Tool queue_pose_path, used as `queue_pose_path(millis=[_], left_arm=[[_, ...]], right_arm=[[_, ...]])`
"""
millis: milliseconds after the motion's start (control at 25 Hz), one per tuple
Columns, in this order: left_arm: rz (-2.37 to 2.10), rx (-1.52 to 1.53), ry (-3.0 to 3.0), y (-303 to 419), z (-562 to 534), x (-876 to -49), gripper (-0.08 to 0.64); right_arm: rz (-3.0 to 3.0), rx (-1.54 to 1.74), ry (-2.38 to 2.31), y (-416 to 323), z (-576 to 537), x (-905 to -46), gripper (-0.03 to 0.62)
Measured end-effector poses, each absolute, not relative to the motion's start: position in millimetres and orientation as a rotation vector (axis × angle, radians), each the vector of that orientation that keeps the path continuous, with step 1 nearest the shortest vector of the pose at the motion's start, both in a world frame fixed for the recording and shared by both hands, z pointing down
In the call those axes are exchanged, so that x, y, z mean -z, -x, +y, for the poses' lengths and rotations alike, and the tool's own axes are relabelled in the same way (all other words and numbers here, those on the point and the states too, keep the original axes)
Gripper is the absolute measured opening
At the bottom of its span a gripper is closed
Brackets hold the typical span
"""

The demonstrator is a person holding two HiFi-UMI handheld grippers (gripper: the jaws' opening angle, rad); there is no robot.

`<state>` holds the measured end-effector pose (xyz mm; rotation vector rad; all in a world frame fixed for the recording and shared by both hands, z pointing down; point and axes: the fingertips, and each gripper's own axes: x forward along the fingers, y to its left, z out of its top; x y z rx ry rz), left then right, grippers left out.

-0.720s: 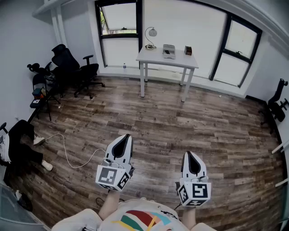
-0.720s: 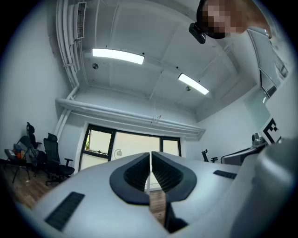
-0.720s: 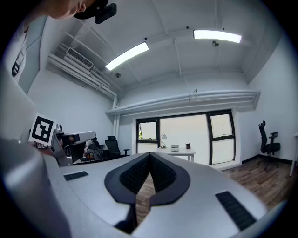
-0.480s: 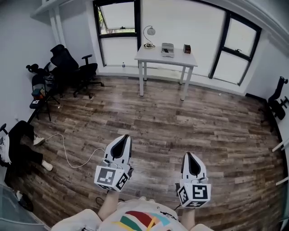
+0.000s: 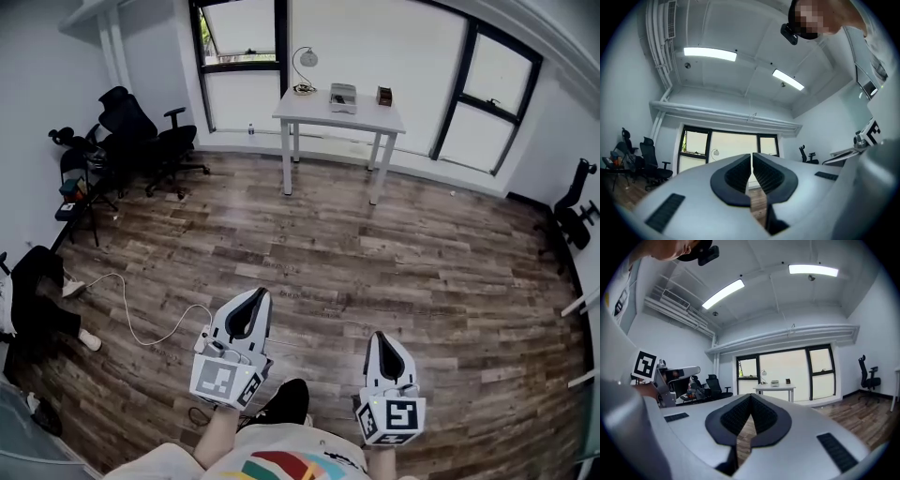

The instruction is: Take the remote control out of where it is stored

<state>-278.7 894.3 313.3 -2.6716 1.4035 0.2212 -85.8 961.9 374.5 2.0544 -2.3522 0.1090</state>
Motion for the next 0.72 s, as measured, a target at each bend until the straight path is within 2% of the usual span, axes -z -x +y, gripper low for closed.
queue_pose_path(millis=[160,720], left_arm=[[1.420,-0.279,2.690,276.0,874.1,-318.5,0.021],[1.395,-0.210,2.691,247.3,741.9,-315.9,0.021]], right_arm=[[-2.269,0.013,-2.039,74.4,956.1,-374.9,0.000],[-2.324,-0.187,-2.076,40.8,833.3,-380.9,0.000]])
